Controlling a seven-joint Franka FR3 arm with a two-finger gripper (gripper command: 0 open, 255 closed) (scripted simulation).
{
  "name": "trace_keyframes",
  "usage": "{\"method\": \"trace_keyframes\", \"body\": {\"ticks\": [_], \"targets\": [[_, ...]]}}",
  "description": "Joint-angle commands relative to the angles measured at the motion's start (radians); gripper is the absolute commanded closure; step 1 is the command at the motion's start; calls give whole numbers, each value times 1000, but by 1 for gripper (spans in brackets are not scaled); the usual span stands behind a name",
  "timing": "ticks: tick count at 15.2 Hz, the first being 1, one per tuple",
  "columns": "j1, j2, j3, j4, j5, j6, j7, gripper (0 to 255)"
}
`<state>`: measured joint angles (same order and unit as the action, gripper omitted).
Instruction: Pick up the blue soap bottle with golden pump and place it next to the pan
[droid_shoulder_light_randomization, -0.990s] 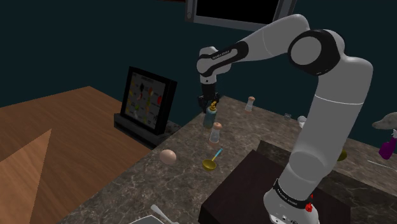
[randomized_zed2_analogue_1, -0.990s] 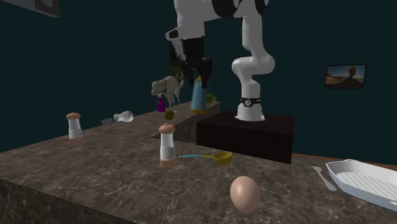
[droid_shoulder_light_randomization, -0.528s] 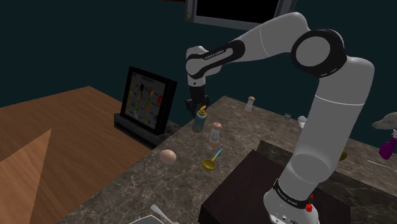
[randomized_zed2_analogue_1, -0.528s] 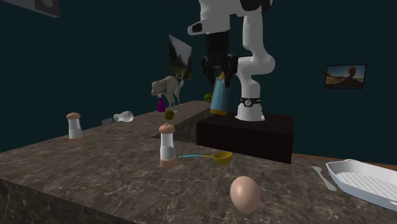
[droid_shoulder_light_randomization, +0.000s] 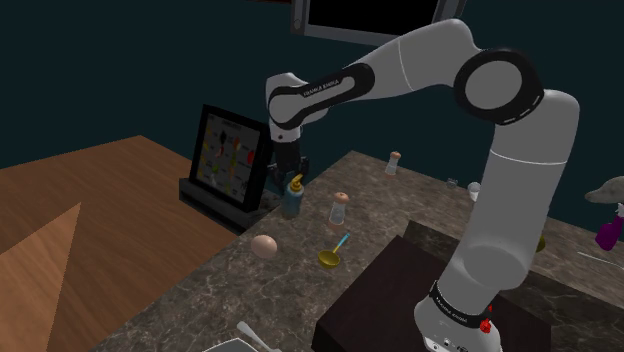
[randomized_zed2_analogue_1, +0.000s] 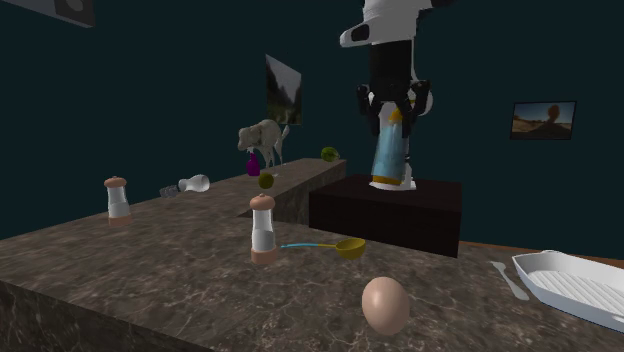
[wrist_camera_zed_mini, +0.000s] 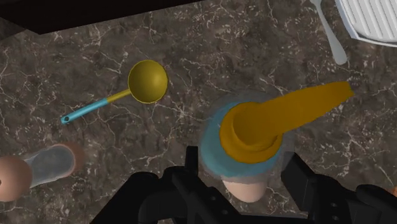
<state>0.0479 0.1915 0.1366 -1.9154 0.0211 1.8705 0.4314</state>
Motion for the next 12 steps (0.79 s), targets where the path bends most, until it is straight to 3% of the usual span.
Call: {"method": "trace_keyframes", "body": {"ticks": [1,12], "targets": [[29,29,20,34,4,-4,49,255],[185,201,103,273,-3,-59,283,255]]}}
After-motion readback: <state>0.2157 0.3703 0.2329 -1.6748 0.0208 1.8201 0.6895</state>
